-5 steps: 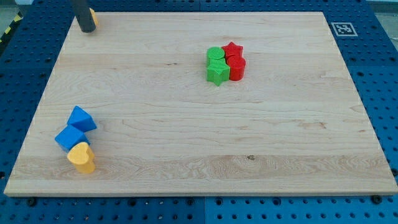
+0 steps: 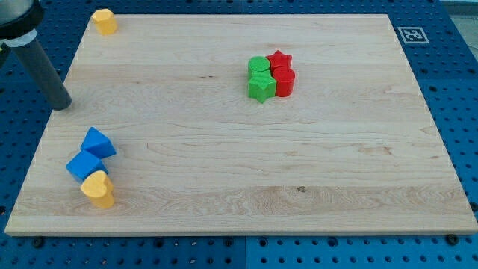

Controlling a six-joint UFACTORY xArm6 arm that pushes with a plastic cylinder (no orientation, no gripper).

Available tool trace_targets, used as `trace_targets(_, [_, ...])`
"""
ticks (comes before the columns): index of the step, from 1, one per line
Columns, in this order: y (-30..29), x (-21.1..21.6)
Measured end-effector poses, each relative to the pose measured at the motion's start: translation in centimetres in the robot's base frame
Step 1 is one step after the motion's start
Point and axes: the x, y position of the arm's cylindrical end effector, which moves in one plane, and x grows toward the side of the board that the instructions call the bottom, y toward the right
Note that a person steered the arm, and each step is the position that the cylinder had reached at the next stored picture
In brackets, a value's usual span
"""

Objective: Push the yellow heart towards the yellow hexagon

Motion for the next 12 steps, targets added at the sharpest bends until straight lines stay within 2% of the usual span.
trace_targets(2, [-1.5, 1.5])
trace_targets(3, [-1.5, 6.5])
trace_targets(4, [-1.4, 15.3])
trace_targets(5, [-1.1, 17.0])
trace_targets(6, [0.2, 17.0])
trace_targets(9, [16.1, 17.1])
trace_targets(12, [17.7, 17.0])
